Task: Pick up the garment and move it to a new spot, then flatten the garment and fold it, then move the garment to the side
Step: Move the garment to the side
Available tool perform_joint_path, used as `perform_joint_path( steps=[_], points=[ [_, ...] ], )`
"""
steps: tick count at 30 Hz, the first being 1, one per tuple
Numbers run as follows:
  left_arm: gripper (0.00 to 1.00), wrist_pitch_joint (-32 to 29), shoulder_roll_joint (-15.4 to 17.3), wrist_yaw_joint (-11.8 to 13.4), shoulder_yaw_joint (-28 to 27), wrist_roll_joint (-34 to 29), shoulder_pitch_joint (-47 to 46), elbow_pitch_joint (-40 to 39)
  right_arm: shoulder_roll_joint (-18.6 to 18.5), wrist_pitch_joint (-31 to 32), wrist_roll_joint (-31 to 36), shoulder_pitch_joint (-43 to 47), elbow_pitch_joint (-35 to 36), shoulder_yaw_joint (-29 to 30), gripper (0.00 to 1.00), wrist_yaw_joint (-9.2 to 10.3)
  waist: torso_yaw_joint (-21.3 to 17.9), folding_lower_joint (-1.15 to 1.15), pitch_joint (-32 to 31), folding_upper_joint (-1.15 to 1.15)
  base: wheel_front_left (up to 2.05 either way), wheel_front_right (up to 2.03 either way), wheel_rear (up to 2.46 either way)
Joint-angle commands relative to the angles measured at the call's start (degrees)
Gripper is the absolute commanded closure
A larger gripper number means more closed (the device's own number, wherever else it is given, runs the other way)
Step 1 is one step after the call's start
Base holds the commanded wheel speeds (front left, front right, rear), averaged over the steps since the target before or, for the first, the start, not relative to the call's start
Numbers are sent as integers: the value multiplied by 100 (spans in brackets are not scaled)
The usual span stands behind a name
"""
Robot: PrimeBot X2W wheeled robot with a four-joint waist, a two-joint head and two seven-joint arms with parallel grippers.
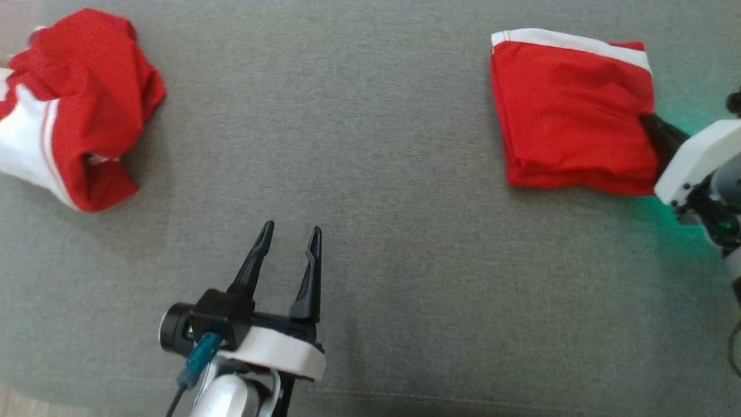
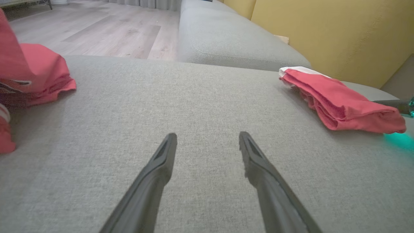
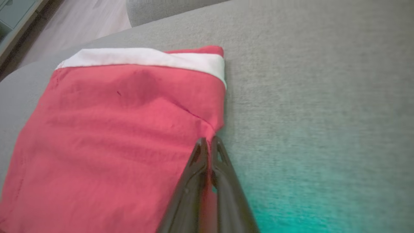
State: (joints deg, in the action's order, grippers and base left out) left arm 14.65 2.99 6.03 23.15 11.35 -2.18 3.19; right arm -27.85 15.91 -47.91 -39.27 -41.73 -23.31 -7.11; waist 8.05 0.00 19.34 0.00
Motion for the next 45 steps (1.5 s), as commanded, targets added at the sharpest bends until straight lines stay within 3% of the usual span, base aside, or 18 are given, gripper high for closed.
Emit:
perform_joint_path(
  steps=[1, 16, 29, 35, 36, 37, 38, 45],
  points=[
    [0, 35, -12, -1, -173, 2, -208, -216, -259, -68, -24, 32, 151, -52, 100, -37, -88, 0, 55, 0, 0, 0, 0],
    [0, 35, -12, -184, -185, -196, -830, -245, -1699, -748, 23, -190, 603, -30, 100, -37, -1069, 0, 701, 0, 0, 0, 0],
    [0, 35, -12, -339, -174, -381, -1320, -292, -2355, -1074, 483, -838, 208, 394, 100, -37, -1285, 0, 1280, 0, 0, 0, 0],
    [0, 35, -12, -365, -182, -400, -1407, -312, -2436, -1099, 781, -1026, 89, 527, 100, -37, -1288, 0, 1390, 0, 0, 0, 0],
    [0, 35, -12, -371, -175, -398, -1419, -312, -2454, -1148, 880, -1054, 69, 545, 82, -37, -1284, 0, 1405, 0, 0, 0, 0],
    [0, 35, -12, -375, -165, -396, -1432, -310, -2473, -1229, 1000, -1085, 24, 584, 46, -37, -1276, 0, 1418, 0, 0, 0, 0],
    [0, 35, -12, -378, -154, -392, -1444, -306, -2461, -1315, 1099, -1120, -37, 646, 0, -37, -1266, 0, 1422, 0, 0, 0, 0],
    [0, 35, -12, -372, -134, -346, -1423, -262, -2177, -1950, 1769, -1202, -172, 854, 0, -37, -1183, 0, 1288, 0, 0, 0, 0]
  ],
)
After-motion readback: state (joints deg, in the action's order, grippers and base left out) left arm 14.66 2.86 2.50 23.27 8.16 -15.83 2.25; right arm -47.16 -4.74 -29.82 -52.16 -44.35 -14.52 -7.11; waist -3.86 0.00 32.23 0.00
